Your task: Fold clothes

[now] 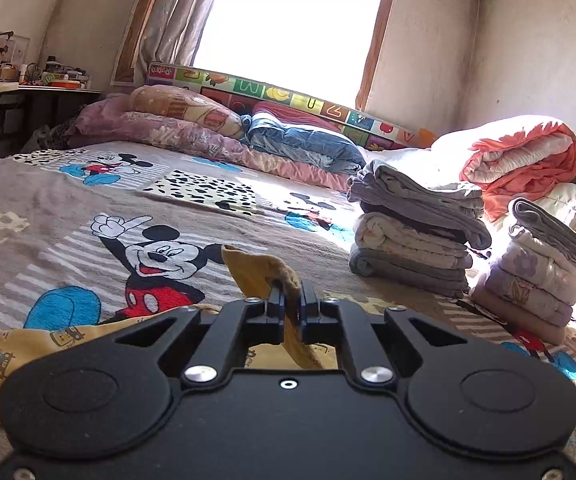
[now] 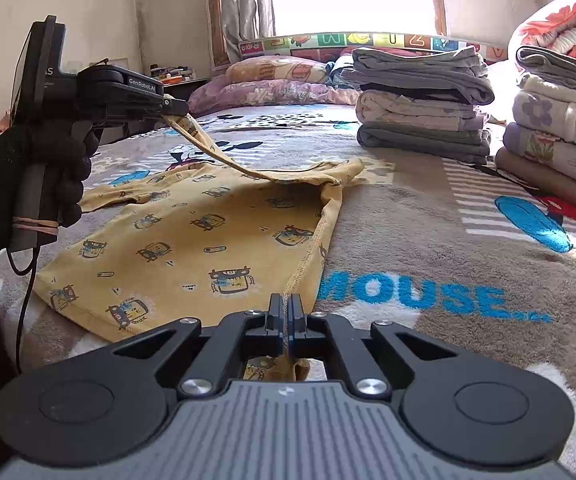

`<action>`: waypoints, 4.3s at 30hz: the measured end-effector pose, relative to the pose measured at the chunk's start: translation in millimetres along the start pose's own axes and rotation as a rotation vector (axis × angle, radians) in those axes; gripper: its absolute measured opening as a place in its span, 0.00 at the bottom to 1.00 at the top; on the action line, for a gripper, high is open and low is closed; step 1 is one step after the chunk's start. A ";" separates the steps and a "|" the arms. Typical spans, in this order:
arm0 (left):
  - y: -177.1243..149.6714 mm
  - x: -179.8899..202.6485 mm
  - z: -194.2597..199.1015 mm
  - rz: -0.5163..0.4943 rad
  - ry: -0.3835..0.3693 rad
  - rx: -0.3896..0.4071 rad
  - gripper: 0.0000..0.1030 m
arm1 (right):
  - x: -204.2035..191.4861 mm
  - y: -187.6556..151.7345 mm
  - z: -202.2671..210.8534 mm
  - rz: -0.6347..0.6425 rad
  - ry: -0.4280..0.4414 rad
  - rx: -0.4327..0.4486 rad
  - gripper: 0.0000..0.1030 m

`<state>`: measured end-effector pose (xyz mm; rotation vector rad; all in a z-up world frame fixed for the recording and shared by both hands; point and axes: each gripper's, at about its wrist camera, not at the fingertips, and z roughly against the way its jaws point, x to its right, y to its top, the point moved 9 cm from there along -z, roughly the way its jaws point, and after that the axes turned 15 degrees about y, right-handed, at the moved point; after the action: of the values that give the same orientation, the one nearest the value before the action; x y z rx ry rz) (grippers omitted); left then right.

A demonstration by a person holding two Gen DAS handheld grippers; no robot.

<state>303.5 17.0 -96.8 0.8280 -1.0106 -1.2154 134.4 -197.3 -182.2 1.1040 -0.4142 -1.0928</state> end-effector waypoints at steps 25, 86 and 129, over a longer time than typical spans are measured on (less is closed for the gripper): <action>15.4 -40.7 3.7 0.110 0.024 0.036 0.06 | -59.1 -0.5 -43.3 0.077 0.116 -0.071 0.04; 13.2 -61.0 7.7 0.163 0.049 0.029 0.06 | -89.6 -24.8 -27.4 0.306 0.135 -0.155 0.11; -53.9 -91.5 49.9 0.248 0.124 -0.261 0.04 | 4.4 39.4 -94.8 -0.103 0.328 -0.035 0.46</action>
<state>233.6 98.2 -144.5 0.5484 -0.8072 -1.0427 226.2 -152.1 -191.0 1.2582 -0.0800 -0.9816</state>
